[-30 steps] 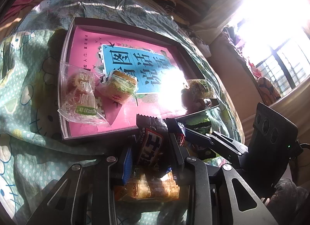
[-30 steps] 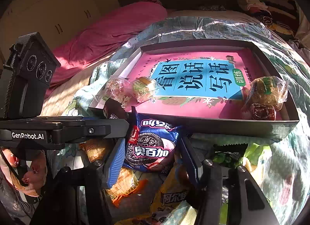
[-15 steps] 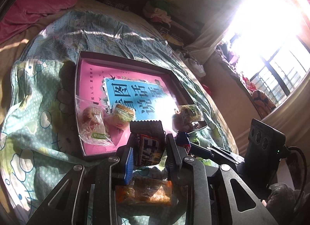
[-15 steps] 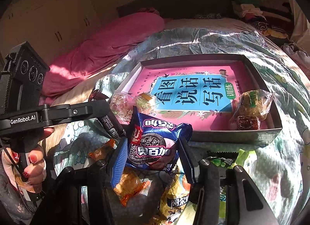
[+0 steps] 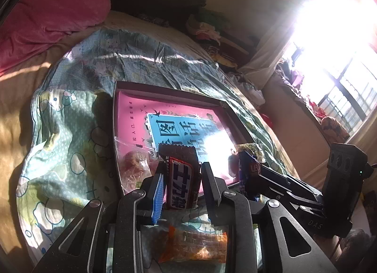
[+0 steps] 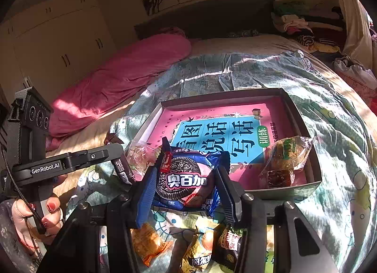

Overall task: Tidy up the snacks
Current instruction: 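Carry the chocolate bar with the left tool while the right carries the cookie bag over the tray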

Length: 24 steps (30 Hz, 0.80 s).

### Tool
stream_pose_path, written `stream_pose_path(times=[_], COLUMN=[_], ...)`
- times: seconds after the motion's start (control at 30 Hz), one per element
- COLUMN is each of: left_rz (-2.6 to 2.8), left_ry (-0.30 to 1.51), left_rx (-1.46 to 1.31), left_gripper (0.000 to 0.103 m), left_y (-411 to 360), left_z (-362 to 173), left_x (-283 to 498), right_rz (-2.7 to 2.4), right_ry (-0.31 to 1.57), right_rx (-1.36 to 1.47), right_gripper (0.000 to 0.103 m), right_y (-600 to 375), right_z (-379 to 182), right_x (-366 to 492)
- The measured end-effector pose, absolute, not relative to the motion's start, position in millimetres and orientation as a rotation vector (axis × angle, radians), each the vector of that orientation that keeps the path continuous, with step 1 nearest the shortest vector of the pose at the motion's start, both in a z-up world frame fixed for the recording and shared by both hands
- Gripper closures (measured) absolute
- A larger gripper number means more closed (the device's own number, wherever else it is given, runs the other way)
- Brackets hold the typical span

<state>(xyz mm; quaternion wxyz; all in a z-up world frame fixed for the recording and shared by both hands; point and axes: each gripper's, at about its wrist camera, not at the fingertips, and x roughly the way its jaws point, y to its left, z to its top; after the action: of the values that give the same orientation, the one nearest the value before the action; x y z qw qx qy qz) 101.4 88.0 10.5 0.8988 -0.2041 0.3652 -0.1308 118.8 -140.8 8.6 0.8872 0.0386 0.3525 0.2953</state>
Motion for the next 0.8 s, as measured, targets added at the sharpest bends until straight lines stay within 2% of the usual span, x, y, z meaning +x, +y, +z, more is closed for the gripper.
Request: stream_pose_path(times=[0.37,0.5,0.57,0.8], left_rz=[-0.220,-0.208,-0.200,-0.197], left_ry=[0.743,0.756,0.765,0.790], left_rx=[-0.349,-0.352,-0.353,-0.345], left_gripper=[0.074,0.074,0.074,0.074], left_y=[77,79,80,79], left_z=[2,-4,-8,-18], left_x=[117,124,128,140], right_rz=[0.555,0.550,0.538,0.534], right_ry=[0.763,0.773,0.782,0.798], right_rx=[0.093,0.067,0.041,0.043], right_gripper=[0.054,0.057,0.064,0.064], right_y=[-146,-139,-135,-133], right_z=[-4,-8,-10,-14], right_x=[143,149,152,159])
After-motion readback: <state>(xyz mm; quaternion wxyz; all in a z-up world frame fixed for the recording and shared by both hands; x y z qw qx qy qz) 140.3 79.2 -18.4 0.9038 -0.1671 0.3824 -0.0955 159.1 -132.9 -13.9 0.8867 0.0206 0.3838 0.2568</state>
